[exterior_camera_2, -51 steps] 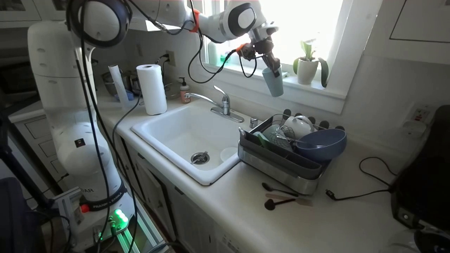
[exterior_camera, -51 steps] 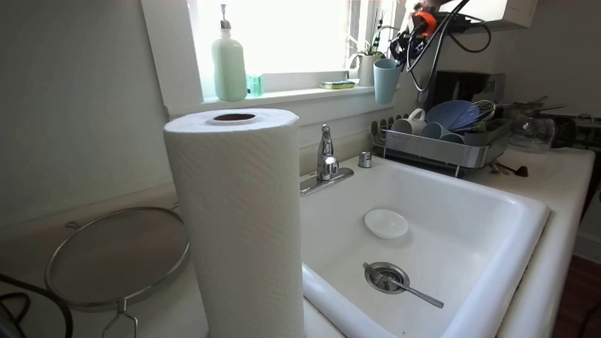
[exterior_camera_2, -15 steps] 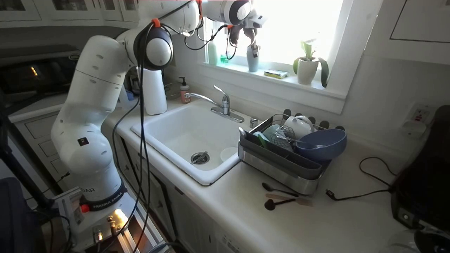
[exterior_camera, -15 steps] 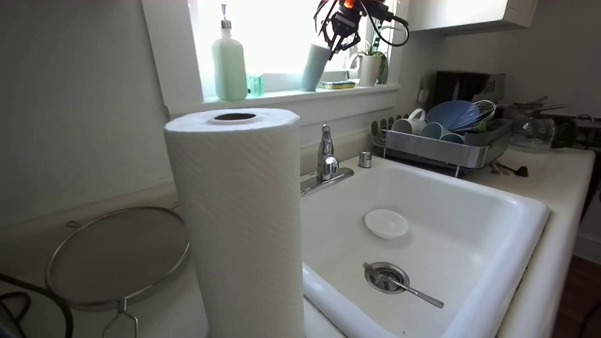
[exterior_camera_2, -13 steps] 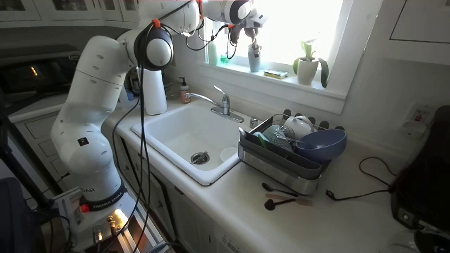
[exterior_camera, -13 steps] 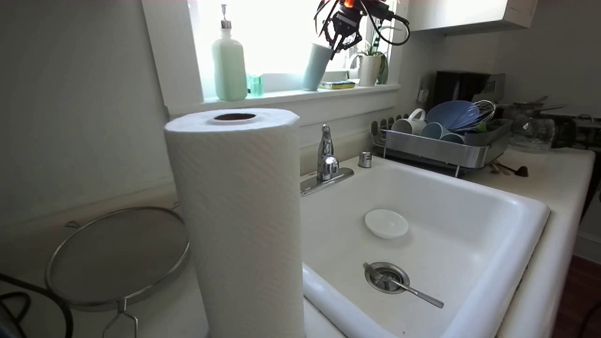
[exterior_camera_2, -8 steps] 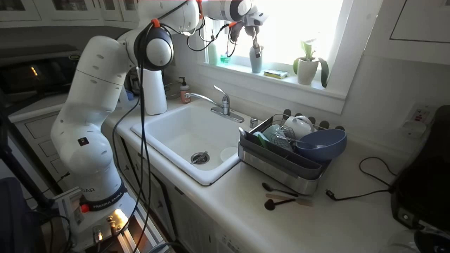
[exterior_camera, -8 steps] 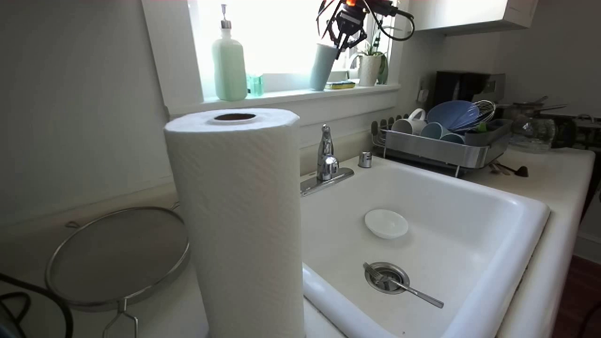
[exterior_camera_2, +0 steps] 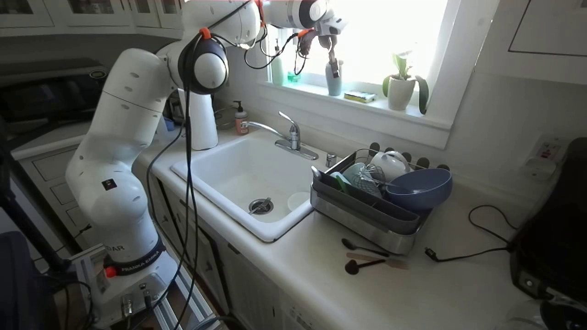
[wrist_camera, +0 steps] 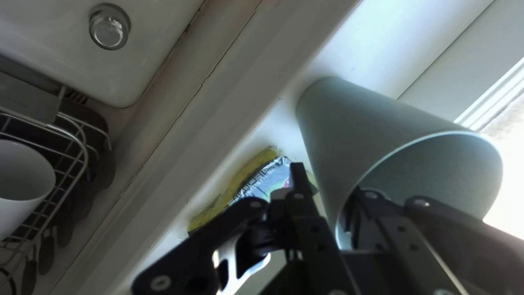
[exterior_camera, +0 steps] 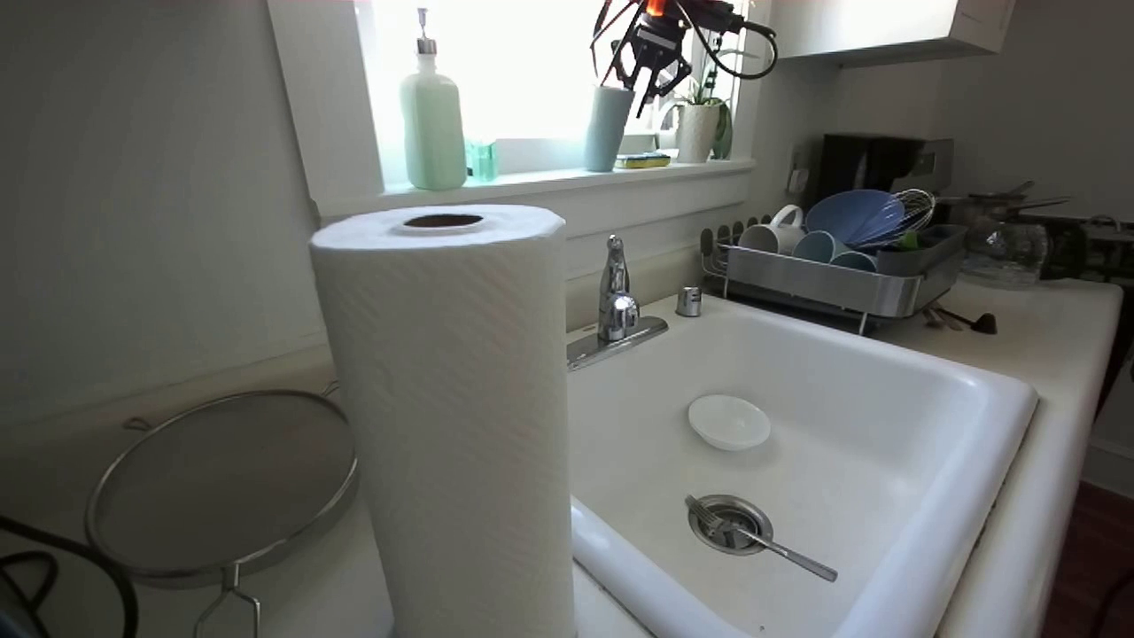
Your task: Put the cup from the dishrack on the windowsill.
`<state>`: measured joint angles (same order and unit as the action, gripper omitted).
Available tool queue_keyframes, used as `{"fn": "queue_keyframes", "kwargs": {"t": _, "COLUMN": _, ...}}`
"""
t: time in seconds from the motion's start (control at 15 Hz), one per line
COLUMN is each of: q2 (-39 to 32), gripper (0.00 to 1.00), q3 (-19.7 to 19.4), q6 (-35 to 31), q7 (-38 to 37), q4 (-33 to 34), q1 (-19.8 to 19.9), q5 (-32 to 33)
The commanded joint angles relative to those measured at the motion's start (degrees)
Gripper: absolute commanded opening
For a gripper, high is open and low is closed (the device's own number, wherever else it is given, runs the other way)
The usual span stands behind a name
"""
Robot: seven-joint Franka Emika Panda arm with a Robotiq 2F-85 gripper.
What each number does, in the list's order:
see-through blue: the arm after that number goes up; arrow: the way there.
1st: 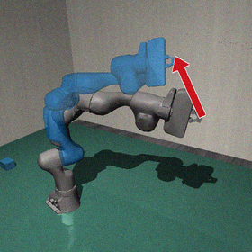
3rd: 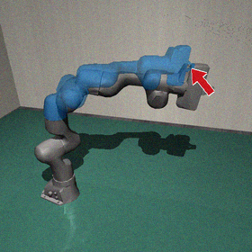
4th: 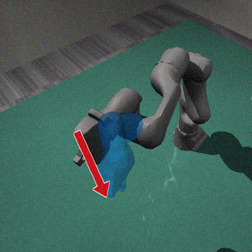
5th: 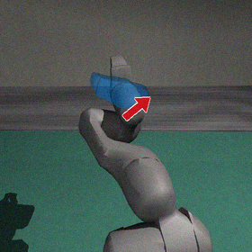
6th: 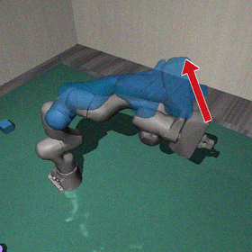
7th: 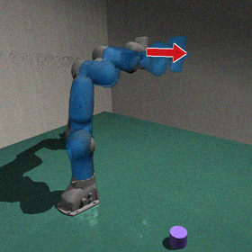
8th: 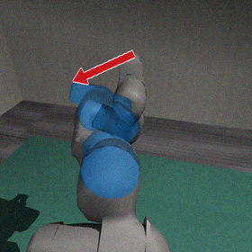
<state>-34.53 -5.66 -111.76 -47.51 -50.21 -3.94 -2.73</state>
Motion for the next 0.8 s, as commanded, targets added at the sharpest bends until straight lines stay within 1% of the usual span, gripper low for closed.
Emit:
{"fn": "queue_keyframes", "kwargs": {"t": 0.0, "q2": -2.43, "gripper": 0.54, "q3": -0.56, "q6": 0.19, "q7": -2.63, "q4": 4.01, "q1": -0.35, "q5": 0.44}}
{"fn": "queue_keyframes", "kwargs": {"t": 0.07, "q2": -2.57, "gripper": 0.62, "q3": -0.41, "q6": -0.30, "q7": -2.85, "q4": 4.20, "q1": -0.23, "q5": 0.10}}
{"fn": "queue_keyframes", "kwargs": {"t": 0.2, "q2": -2.91, "gripper": 0.74, "q3": -0.15, "q6": -1.44, "q7": -3.55, "q4": 4.80, "q1": -0.02, "q5": -0.49}}
{"fn": "queue_keyframes", "kwargs": {"t": 0.4, "q2": -3.24, "gripper": 0.96, "q3": 0.22, "q6": -4.30, "q7": -4.51, "q4": 5.10, "q1": 0.26, "q5": -1.37}}
{"fn": "queue_keyframes", "kwargs": {"t": 0.53, "q2": -3.48, "gripper": 1.00, "q3": 0.28, "q6": -6.33, "q7": -4.81, "q4": 5.09, "q1": 0.31, "q5": -1.54}}
{"fn": "queue_keyframes", "kwargs": {"t": 0.73, "q2": -1.47, "gripper": 1.00, "q3": 1.13, "q6": -5.48, "q7": -1.80, "q4": 4.00, "q1": 0.75, "q5": -1.95}}
